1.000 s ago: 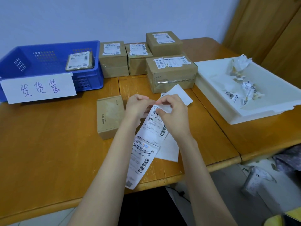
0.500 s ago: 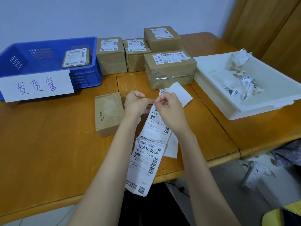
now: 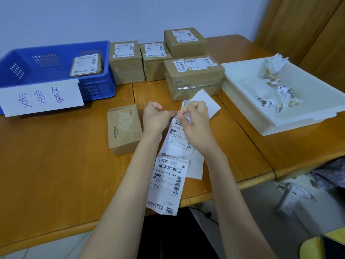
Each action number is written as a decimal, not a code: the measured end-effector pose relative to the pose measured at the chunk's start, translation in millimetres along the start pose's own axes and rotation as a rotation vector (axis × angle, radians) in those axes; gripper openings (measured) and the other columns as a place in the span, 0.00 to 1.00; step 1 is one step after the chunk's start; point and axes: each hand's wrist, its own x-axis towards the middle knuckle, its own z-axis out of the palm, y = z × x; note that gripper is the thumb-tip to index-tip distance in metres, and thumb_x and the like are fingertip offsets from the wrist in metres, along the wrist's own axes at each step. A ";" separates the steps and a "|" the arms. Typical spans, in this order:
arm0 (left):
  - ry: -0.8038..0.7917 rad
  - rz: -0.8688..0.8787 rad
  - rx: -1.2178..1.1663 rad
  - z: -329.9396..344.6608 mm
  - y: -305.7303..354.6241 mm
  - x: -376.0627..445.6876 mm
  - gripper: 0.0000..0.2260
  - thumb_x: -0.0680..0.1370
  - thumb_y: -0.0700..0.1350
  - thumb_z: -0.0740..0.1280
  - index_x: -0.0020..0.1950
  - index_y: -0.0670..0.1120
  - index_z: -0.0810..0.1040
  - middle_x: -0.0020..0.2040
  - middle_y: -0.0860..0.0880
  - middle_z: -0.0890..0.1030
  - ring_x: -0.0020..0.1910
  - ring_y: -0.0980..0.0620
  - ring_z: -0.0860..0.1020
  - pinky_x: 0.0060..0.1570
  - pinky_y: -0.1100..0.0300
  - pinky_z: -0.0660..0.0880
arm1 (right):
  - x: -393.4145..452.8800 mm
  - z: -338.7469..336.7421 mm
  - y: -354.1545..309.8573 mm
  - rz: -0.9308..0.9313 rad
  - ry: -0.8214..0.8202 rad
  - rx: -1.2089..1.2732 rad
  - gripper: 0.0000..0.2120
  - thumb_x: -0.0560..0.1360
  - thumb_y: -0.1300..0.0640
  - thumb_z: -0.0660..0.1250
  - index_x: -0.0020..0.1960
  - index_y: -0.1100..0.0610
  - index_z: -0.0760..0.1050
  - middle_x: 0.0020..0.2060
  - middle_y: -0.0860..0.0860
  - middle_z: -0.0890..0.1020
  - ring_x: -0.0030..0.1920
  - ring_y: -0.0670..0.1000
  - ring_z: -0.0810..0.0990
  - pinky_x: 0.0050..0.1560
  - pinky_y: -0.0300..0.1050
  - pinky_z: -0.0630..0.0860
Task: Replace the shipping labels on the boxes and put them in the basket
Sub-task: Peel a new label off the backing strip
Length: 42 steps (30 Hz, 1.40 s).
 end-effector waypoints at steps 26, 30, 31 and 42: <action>-0.244 -0.044 -0.226 4.7 20.3 -9.9 0.16 0.77 0.55 0.70 0.55 0.43 0.78 0.40 0.48 0.80 0.40 0.51 0.79 0.45 0.58 0.77 | 14.8 -15.0 -32.3 0.204 0.282 0.084 0.15 0.76 0.52 0.65 0.37 0.62 0.77 0.28 0.54 0.81 0.29 0.55 0.81 0.39 0.57 0.80; -0.385 -0.183 -0.182 -1.6 21.6 -10.9 0.22 0.79 0.61 0.64 0.62 0.44 0.77 0.31 0.50 0.75 0.26 0.55 0.75 0.32 0.61 0.74 | 12.7 -8.7 -39.0 0.189 0.146 0.161 0.14 0.79 0.53 0.65 0.42 0.63 0.77 0.30 0.54 0.83 0.25 0.45 0.81 0.40 0.54 0.81; -0.387 -0.202 -0.178 -3.6 21.1 -11.5 0.18 0.80 0.60 0.63 0.58 0.46 0.77 0.28 0.51 0.74 0.23 0.56 0.73 0.31 0.62 0.73 | 13.2 -6.6 -39.7 0.180 0.126 0.166 0.14 0.79 0.53 0.64 0.42 0.63 0.77 0.30 0.53 0.83 0.26 0.45 0.81 0.41 0.54 0.81; -0.133 -0.031 -0.101 -1.0 6.1 -6.8 0.12 0.84 0.45 0.60 0.41 0.48 0.74 0.35 0.49 0.76 0.31 0.55 0.73 0.29 0.66 0.69 | 16.9 -1.9 -37.8 0.533 -0.124 0.499 0.15 0.80 0.58 0.60 0.35 0.56 0.73 0.27 0.48 0.73 0.20 0.42 0.68 0.22 0.33 0.63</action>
